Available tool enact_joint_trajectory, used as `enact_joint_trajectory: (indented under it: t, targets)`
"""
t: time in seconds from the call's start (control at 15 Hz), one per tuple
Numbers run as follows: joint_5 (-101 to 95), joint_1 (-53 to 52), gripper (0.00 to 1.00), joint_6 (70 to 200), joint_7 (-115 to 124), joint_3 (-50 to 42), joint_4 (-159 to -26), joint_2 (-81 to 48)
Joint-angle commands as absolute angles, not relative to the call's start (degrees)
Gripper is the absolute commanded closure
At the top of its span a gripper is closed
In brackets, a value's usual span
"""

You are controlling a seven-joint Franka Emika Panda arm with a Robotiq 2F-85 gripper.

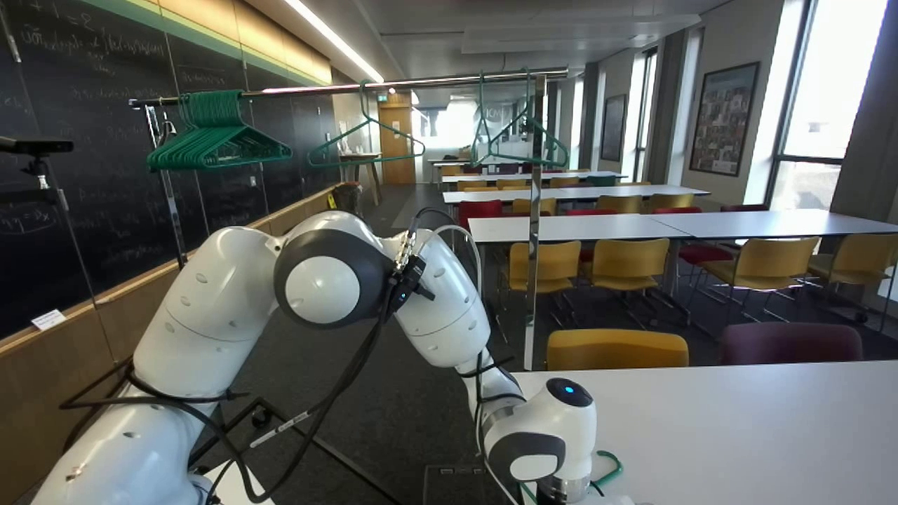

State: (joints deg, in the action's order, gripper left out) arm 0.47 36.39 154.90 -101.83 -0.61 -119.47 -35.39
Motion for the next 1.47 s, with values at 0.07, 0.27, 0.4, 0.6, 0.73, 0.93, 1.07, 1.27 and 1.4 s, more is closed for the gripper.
enact_joint_trajectory:
  t: [0.07,0.27,0.4,0.6,0.73,0.93,1.07,1.27,1.4]
  targets:
    - [3.3,39.9,0.00,150.5,-106.0,0.7,-117.7,-34.8]
    - [3.7,39.9,0.00,148.4,-105.6,0.2,-116.0,-34.6]
    - [3.4,39.2,0.00,147.4,-105.0,-0.2,-114.9,-34.6]
    - [2.7,38.1,0.00,146.7,-104.1,-0.8,-113.2,-34.9]
    - [2.6,37.7,0.00,146.1,-104.1,-1.0,-112.3,-35.2]
    - [2.7,37.3,0.00,145.1,-104.5,-0.9,-111.5,-36.1]
    - [2.7,37.0,0.00,144.3,-104.4,-1.1,-111.0,-36.7]
    - [2.7,36.8,0.00,143.1,-104.4,-1.2,-110.1,-37.8]
    - [2.3,36.5,0.07,143.0,-103.9,-1.6,-109.6,-38.3]
